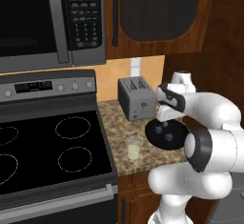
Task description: Grab a lemon wedge from the fridge and one ice cube from the ice bowl, and put them in the glass of lemonade.
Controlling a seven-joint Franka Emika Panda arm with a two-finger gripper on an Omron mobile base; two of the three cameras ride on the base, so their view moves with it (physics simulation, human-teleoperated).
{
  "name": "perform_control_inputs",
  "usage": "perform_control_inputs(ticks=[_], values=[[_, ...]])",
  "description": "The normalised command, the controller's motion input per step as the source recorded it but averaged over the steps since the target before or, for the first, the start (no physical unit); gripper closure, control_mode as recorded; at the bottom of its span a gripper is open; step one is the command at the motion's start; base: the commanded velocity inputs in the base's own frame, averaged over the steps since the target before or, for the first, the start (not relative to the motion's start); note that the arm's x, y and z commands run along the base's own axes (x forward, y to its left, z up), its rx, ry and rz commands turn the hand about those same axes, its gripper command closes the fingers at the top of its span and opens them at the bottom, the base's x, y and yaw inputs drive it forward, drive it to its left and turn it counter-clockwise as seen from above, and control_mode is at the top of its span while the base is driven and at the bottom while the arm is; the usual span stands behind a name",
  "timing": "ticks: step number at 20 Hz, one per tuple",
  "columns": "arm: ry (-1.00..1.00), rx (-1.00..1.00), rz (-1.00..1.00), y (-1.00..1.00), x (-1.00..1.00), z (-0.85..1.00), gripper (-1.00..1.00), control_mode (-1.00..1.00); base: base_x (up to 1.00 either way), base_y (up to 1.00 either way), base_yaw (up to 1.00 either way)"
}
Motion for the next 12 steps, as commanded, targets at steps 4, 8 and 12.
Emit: perform_control_inputs(ticks=[4, 8, 12], values=[[-0.04, -0.02, -0.04, 0.02, 0.13, -0.78, -1.0, -1.0, 0.0, 0.0, 0.0], [-0.04, -0.07, -0.02, -0.09, 0.01, -0.75, -1.0, -1.0, 0.0, 0.0, 0.0], [-0.1, -0.05, -0.02, -0.05, 0.04, -0.59, -1.0, -1.0, 0.0, 0.0, 0.0]])
